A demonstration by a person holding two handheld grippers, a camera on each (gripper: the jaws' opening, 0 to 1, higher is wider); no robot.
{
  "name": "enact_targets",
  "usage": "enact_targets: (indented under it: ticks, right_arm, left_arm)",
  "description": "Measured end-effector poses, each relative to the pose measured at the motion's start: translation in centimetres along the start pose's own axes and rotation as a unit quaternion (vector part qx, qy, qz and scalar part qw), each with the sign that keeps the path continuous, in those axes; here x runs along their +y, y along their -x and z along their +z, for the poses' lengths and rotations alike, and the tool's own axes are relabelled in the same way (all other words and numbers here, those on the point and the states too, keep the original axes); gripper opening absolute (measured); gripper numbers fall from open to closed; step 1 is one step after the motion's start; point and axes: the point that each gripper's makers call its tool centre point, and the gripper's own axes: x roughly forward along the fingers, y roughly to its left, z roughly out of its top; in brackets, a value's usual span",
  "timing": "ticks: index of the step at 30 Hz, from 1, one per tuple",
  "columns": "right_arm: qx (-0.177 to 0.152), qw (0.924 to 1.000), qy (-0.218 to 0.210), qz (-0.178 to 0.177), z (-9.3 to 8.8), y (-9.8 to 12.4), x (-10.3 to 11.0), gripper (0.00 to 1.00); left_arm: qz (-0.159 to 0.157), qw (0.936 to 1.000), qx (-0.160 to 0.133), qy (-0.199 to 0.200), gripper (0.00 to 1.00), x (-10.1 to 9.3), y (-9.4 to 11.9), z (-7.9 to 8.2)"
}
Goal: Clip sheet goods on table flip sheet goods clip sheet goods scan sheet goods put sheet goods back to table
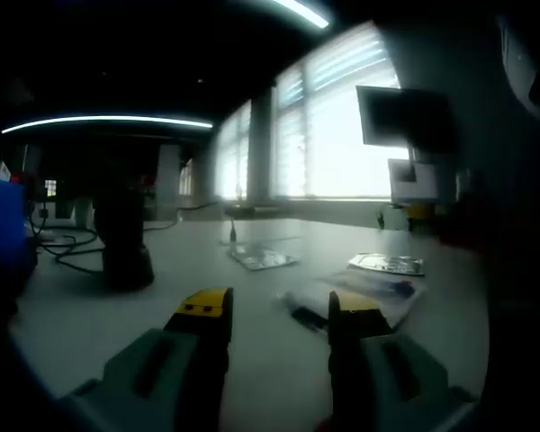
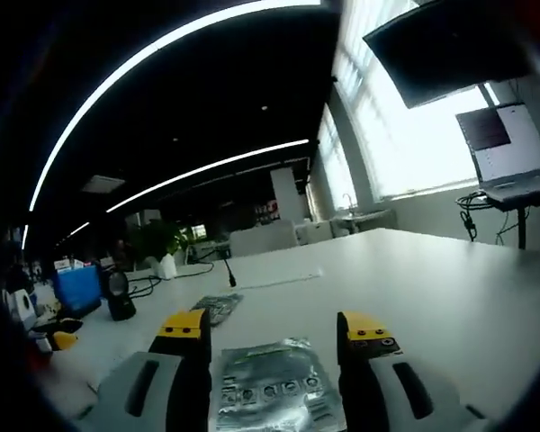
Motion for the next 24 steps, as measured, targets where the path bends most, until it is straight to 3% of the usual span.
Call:
enact_targets:
  ticks: [6,8,14,21,24]
  right_arm:
    - [0.038,0.9971,0.036,0.055,-0.6,-0.6,0.9,0.52]
    - [0.037,0.9964,0.045,0.062,-0.5,-0.8,1.2,0.51]
    - [0.086,0.9849,0.086,0.123,-2.4,-1.5,2.4,0.52]
    - [0.101,0.9795,0.092,0.148,-3.4,-2.1,1.7,0.51]
    - [0.112,0.9737,0.087,0.178,-3.8,-2.1,1.9,0.53]
  left_arm:
    - [0.001,1.0000,-0.001,0.000,0.35,0.1,0.0,0.0]
    - [0.001,1.0000,-0.001,0.001,0.35,0.1,0.0,0.0]
    - [0.001,1.0000,0.000,0.000,0.35,0.1,0.0,0.0]
    - [0.003,1.0000,-0.001,0.000,0.35,0.2,0.0,0.0]
    - [0.003,1.0000,0.001,0.000,0.35,0.1,0.0,0.0]
